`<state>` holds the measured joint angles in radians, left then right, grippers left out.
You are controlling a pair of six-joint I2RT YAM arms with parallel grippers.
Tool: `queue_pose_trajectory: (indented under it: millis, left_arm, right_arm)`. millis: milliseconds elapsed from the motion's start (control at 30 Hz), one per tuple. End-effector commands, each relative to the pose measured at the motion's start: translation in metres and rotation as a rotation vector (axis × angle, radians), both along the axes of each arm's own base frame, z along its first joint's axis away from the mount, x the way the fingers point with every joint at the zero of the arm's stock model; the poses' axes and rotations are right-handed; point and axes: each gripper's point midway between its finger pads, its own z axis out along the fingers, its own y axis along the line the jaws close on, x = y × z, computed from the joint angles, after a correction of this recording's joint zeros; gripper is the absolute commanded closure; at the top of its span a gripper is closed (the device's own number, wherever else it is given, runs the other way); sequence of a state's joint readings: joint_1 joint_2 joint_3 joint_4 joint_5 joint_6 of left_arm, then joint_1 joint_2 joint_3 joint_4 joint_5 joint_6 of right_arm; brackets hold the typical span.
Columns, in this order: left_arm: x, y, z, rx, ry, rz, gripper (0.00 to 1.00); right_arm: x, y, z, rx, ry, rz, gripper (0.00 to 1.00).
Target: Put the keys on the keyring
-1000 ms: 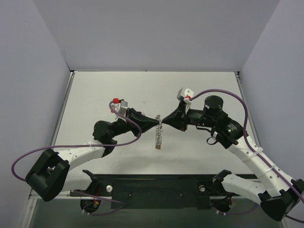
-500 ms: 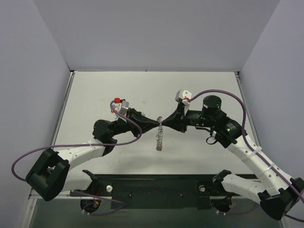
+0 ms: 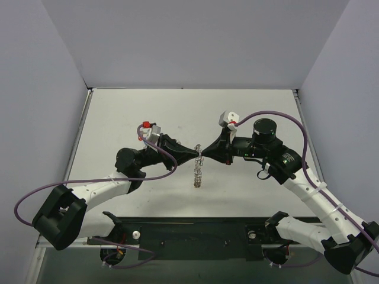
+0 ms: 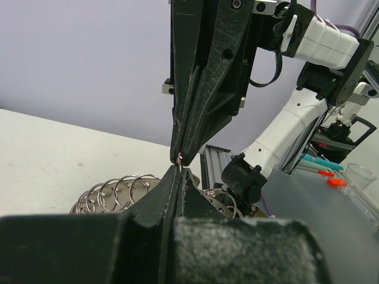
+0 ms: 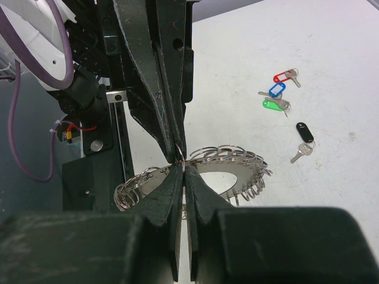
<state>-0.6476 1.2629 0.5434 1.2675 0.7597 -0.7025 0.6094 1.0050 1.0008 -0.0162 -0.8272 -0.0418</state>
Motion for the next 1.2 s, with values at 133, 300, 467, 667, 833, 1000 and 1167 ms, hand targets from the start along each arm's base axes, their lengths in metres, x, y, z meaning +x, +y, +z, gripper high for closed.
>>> queue_pose_trajectory:
  millis: [133, 300, 467, 667, 833, 1000, 1167]
  left_arm:
    - [-0.016, 0.007, 0.052, -0.128, -0.218, -0.024, 1.00]
    - [-0.016, 0.005, 0.047, -0.106, -0.219, -0.029, 1.00]
    - [-0.015, 0.004, 0.047, -0.092, -0.230, -0.032, 1.00]
    - [-0.014, 0.003, 0.043, -0.073, -0.230, -0.040, 1.00]
    - [-0.015, 0.002, 0.042, -0.062, -0.236, -0.048, 1.00]
    - [-0.015, 0.001, 0.041, -0.053, -0.236, -0.053, 1.00]
    - [-0.014, 0.001, 0.040, -0.045, -0.236, -0.053, 1.00]
  right_arm:
    - [0.003, 0.003, 0.027, 0.062, -0.050, 0.007, 1.00]
    - [0.002, 0.003, 0.030, 0.072, -0.051, 0.014, 1.00]
    - [0.001, 0.001, 0.032, 0.077, -0.053, 0.016, 1.00]
    - [0.000, 0.000, 0.031, 0.077, -0.049, 0.021, 1.00]
    - [-0.001, 0.001, 0.031, 0.078, -0.050, 0.027, 1.00]
    - [0.001, -0.001, 0.032, 0.080, -0.053, 0.021, 1.00]
    - [0.000, -0.001, 0.030, 0.073, -0.054, 0.030, 1.00]
